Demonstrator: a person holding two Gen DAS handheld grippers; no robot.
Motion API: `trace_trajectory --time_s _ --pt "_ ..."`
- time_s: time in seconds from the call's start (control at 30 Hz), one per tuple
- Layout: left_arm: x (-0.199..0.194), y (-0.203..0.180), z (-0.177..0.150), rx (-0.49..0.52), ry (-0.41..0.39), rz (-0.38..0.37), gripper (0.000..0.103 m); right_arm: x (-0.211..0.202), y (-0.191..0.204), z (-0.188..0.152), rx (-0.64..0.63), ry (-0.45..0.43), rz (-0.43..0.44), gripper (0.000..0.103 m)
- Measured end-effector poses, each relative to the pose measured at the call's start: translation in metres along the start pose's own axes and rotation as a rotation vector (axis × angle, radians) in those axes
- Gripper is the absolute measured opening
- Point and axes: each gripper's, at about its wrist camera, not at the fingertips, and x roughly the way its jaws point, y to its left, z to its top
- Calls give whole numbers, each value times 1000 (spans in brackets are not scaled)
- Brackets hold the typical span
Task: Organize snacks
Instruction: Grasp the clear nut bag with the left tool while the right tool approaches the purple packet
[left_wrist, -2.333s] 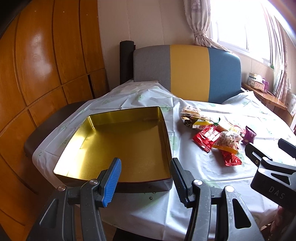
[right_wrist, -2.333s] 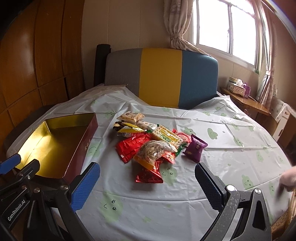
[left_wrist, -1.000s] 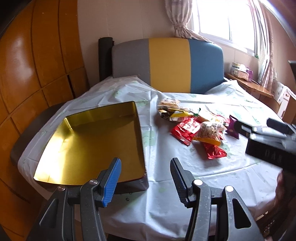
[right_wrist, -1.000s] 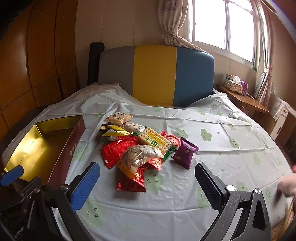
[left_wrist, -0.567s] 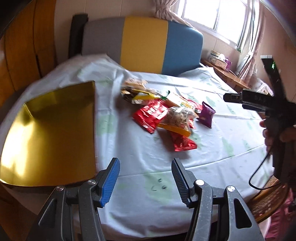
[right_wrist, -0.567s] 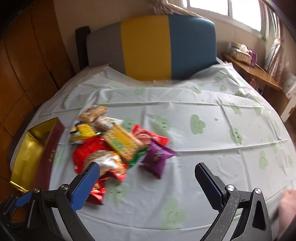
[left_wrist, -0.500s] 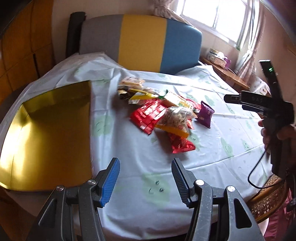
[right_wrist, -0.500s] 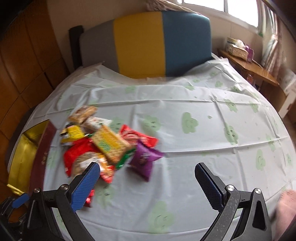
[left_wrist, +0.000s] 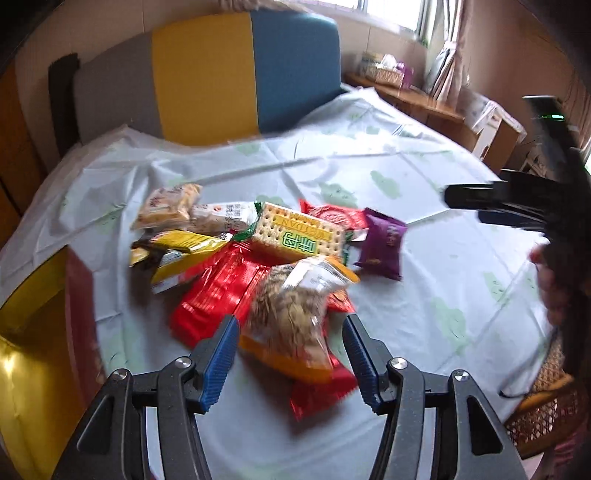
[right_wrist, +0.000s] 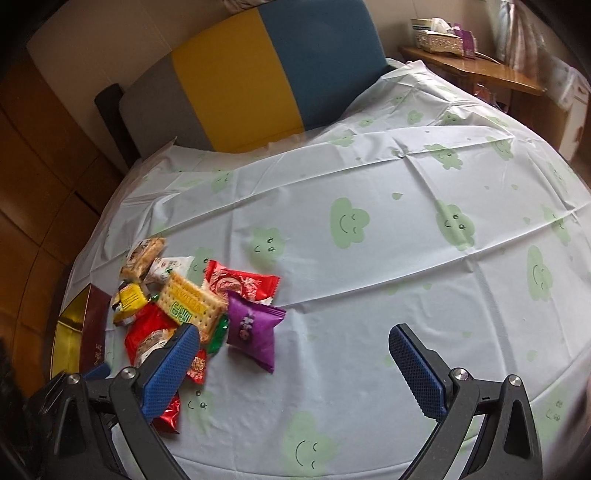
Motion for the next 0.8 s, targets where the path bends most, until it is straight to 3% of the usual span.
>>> trace_trajectory --time_s 0.13,0.2,0.3,0.5,0.6,0.8 --pt "29 8 11 -15 48 7 59 -1 -1 2 6 -7 12 103" --pt "40 8 13 -20 65 -25 59 0 -3 3 11 -6 11 103" --pt "48 6 10 -47 68 -73 49 0 -2 2 -7 -12 -17 103" --pt "11 6 -8 -114 -50 -95 46 -1 -8 5 4 -35 -63 90" --pt "-16 5 -20 -119 -100 -74 46 8 -5 2 -9 4 -67 81" --pt "-52 17 -43 -157 -149 -53 46 35 8 -8 -5 127 6 81"
